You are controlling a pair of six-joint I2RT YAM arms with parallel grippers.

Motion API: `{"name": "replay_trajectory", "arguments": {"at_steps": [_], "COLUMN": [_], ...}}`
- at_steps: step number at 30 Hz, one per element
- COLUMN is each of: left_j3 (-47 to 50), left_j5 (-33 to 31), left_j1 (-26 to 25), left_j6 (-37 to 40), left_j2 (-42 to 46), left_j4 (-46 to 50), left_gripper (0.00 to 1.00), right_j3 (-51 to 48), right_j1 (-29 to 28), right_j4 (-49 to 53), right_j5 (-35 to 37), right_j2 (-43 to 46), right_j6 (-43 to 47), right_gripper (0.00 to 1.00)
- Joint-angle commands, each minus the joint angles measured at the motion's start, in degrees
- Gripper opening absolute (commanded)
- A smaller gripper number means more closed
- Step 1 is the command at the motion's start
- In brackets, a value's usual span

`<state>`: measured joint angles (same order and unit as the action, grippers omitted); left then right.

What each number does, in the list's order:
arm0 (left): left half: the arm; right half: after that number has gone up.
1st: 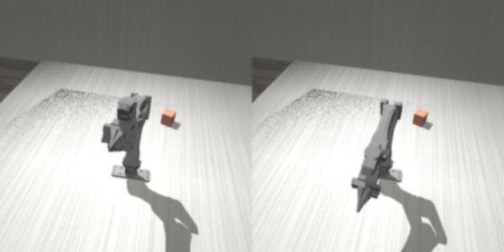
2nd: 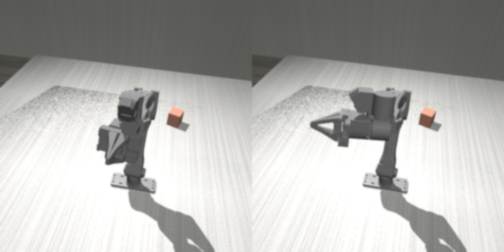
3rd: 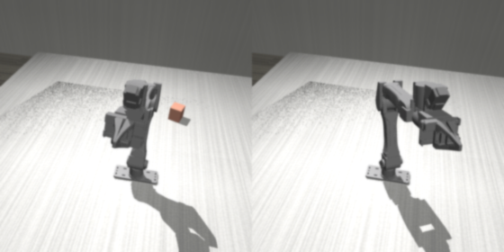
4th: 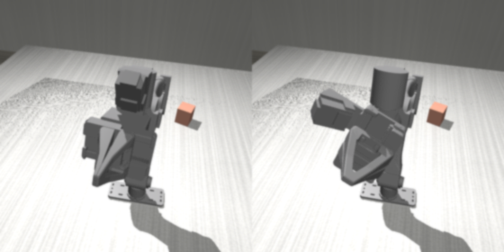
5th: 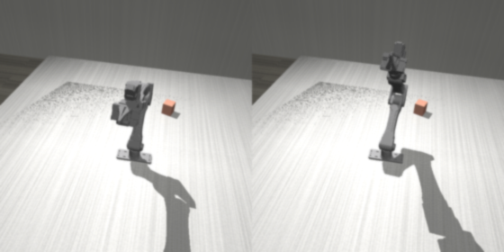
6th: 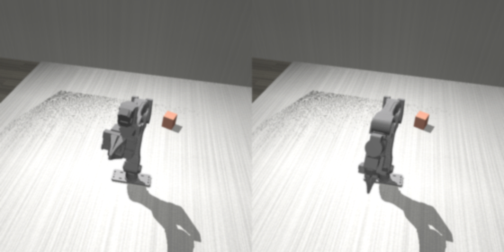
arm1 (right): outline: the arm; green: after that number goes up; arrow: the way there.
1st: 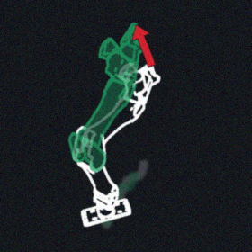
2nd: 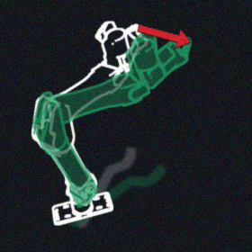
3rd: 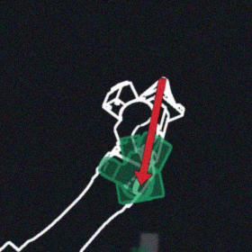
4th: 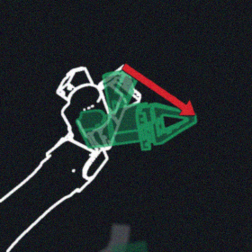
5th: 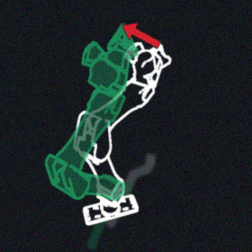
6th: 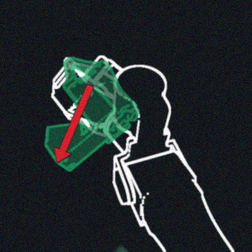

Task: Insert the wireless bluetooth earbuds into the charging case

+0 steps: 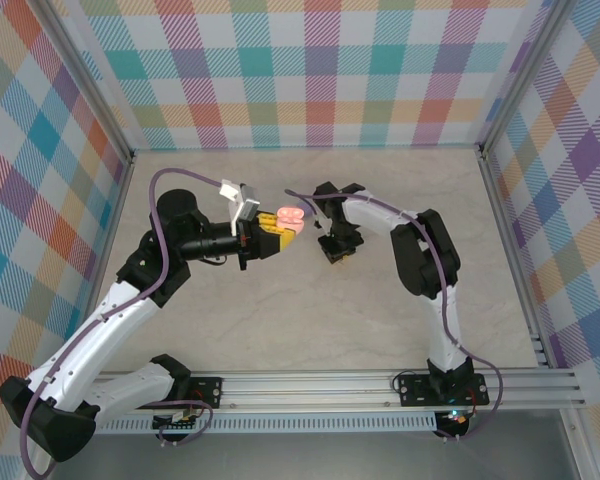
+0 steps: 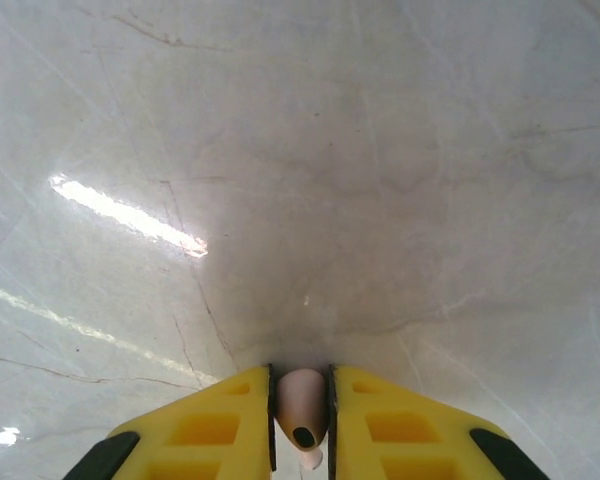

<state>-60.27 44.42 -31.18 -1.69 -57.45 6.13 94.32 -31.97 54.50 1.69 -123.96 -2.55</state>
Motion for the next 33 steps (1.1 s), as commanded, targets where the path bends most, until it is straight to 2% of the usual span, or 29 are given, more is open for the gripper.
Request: {"name": "replay_trajectory", "arguments": {"at_steps": [1, 6, 13, 18, 27, 33], "left_j3": [-1.6, -0.2, 3.1, 4.6, 6.8, 8.4], "left_j5": [-0.2, -1.9, -11.3, -16.7, -18.0, -13.2], "left_j1": [0.4, 0.5, 0.5, 0.7, 0.8, 0.7], "left_j6": [0.6, -0.4, -4.1, -6.9, -9.9, -10.5], "left_j2": [-0.7, -1.9, -3.7, -6.2, -9.9, -11.1], "left_j4": [1.3, -0.1, -3.1, -4.6, -8.8, -14.6], "left_gripper": [0.00, 0.00, 0.00, 0.01, 0.01, 0.01], "right_j3": [-4.1, -10.5, -20.9, -24.9, -26.5, -28.0], "right_j1": [2.9, 7.4, 13.7, 15.3, 15.3, 15.1], "right_j4": [-4.4, -11.8, -24.5, -30.6, -35.7, -42.0], "right_j5": [-7.9, -17.5, -30.4, -35.7, -40.4, -43.4], "right_j2": [3.0, 9.5, 20.1, 28.0, 40.8, 49.3], "right_j6": [-4.1, -8.0, -14.6, -18.0, -22.9, -26.4], "right_gripper": [0.17, 0.17, 0.17, 0.17, 0.17, 0.19]}}
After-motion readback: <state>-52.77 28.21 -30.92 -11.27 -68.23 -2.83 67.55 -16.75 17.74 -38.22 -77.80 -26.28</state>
